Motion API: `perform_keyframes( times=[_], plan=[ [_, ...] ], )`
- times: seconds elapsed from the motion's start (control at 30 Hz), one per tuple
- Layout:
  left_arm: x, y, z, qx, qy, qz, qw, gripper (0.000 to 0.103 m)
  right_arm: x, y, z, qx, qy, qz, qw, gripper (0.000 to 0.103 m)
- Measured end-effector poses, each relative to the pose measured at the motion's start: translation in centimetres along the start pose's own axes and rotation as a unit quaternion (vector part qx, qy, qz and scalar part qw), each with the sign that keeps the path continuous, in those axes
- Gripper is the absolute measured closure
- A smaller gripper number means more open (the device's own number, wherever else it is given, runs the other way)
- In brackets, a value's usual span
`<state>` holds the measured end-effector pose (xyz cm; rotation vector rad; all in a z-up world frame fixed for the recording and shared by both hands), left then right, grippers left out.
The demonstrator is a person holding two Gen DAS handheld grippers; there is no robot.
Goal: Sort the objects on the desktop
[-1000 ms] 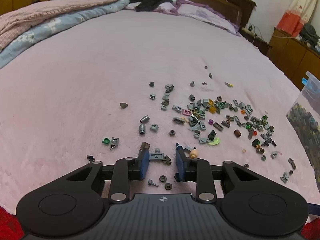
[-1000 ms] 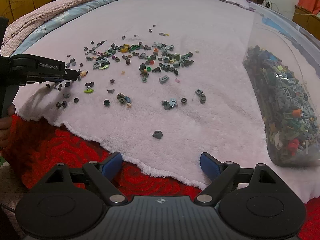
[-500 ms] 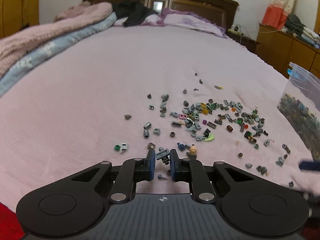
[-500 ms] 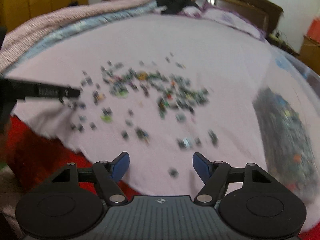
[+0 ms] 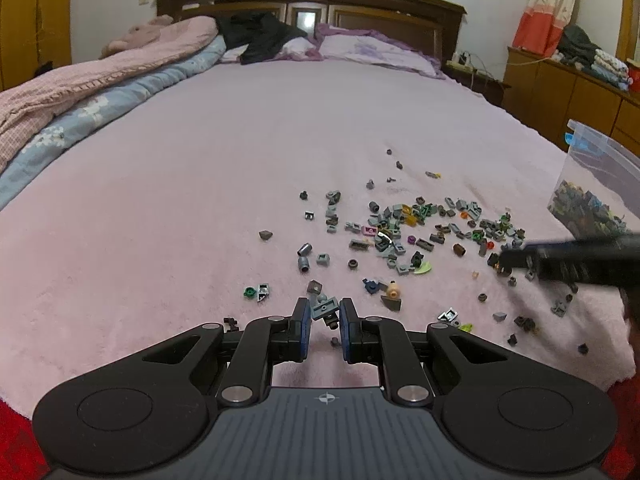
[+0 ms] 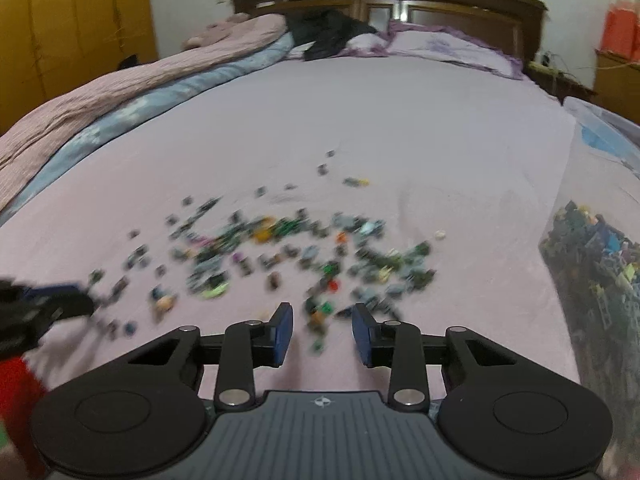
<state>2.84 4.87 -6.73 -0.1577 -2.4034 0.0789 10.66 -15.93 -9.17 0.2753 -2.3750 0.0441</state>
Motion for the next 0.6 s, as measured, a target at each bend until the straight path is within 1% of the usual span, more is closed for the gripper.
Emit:
perform_keyframes(
  times=[0.2, 0.33, 0.43, 0.47, 0.5, 0.53, 0.6],
  plan=[
    [-0.8, 0.4, 0.7, -0.003, 0.013, -0.003, 0.9999, 0.086, -3.6, -1.8, -2.0, -0.020, -0.010, 0.017, 1.000, 0.068],
    [-1.3, 0.4, 1.0, -0.005, 0.021, 0.000, 0.9998, 0.086, -5.7, -1.2, -3.0, 0.010, -0.019, 0.019, 1.000, 0.068],
    [-1.4, 0.2, 1.2, -0.013, 0.022, 0.002, 0.9997, 0.086, -7.1, -0.7, -3.5, 0.036, -0.024, 0.025, 0.999, 0.070],
    [-1.4, 0.2, 1.2, -0.015, 0.022, 0.003, 0.9996, 0.086, -7.5, -0.5, -3.6, 0.044, -0.025, 0.027, 0.998, 0.072],
    [-1.4, 0.2, 1.2, -0.015, 0.022, 0.004, 0.9996, 0.086, -7.9, -0.4, -3.7, 0.051, -0.021, 0.027, 0.998, 0.088],
    [-1.4, 0.1, 1.2, -0.015, 0.022, 0.004, 0.9996, 0.086, -8.2, -0.3, -3.7, 0.056, -0.013, 0.025, 0.998, 0.092],
    [-1.4, 0.1, 1.2, -0.015, 0.022, 0.005, 0.9996, 0.086, -8.5, -0.1, -3.6, 0.060, -0.009, 0.024, 0.998, 0.092]
  ],
)
Point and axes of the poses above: each gripper's, at about its wrist camera, not at the fingertips, and x roughly against the way its jaws point, y to its left, z to its underside, the point moved 7 cm from there along -x, roughly the way its jaws point, and after that the axes turned 3 degrees about z, right-handed, at the moved point
